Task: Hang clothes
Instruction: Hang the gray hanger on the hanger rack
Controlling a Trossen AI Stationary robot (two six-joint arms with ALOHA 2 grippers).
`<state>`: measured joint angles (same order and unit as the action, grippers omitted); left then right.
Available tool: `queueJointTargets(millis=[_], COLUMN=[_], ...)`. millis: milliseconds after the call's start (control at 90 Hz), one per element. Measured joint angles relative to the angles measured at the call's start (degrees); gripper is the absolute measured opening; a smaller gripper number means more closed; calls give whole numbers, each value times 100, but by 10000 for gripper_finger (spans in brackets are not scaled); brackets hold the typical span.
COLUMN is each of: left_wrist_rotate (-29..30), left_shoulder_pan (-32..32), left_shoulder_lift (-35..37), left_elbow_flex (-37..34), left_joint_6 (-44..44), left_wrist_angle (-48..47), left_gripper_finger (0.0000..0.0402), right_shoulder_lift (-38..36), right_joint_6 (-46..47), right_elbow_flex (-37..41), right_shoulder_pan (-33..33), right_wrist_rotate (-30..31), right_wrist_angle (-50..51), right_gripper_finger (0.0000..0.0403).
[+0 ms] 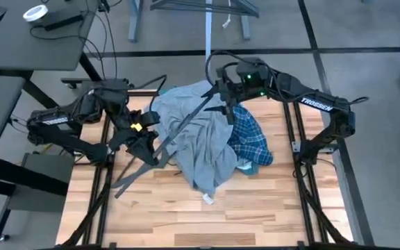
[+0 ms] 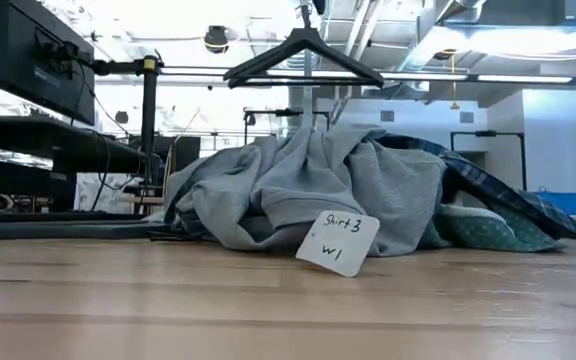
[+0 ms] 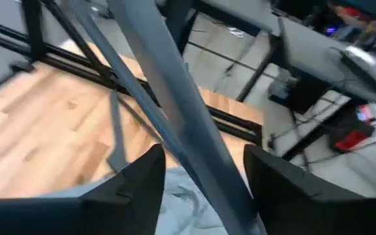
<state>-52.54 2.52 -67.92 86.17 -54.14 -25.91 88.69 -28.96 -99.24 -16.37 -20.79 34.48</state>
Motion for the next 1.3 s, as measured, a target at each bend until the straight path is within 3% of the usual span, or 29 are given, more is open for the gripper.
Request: queueJointTargets(millis=[200,489,656,811,956,1056,1167,1300], left_wrist_rotate=[-82,823,787,1261,2301,3285,4336,5127], left_shoulder_pan=[22,633,1583,2708,3691,4117,4387,4494], left_shoulder_lift=[37,-39,-50,-39,-52,-20,79,104], left_elbow_flex=[5,-9,5,-4,-4,-4,-4,2], left_joint_6=[78,540,1087,2120,3188,3920,4793,5784], left_wrist_angle=[-334,-890,-1405,-1688,-1437,-725,251,1182], left_gripper_finger=[54,154,164,164,165,165,165,165], right_shoulder_lift=[69,49,-114,-287,-366,-357,-368,-327], right_joint_6=[-462,-326,-132,313,808,1131,1444,1832], right_elbow_flex=[11,-343,-475,-475,-475,-472,-472,-470], right_shoulder_pan=[36,-49,-338,-743,-1310,-1686,-2007,-2449], right_wrist_rotate=[-676,-327,-221,-173,-181,-242,-321,-304], right_wrist_angle=[358,1577,2423,2665,2639,2535,2132,1326], right_gripper_finger=[39,27,27,27,27,27,27,27])
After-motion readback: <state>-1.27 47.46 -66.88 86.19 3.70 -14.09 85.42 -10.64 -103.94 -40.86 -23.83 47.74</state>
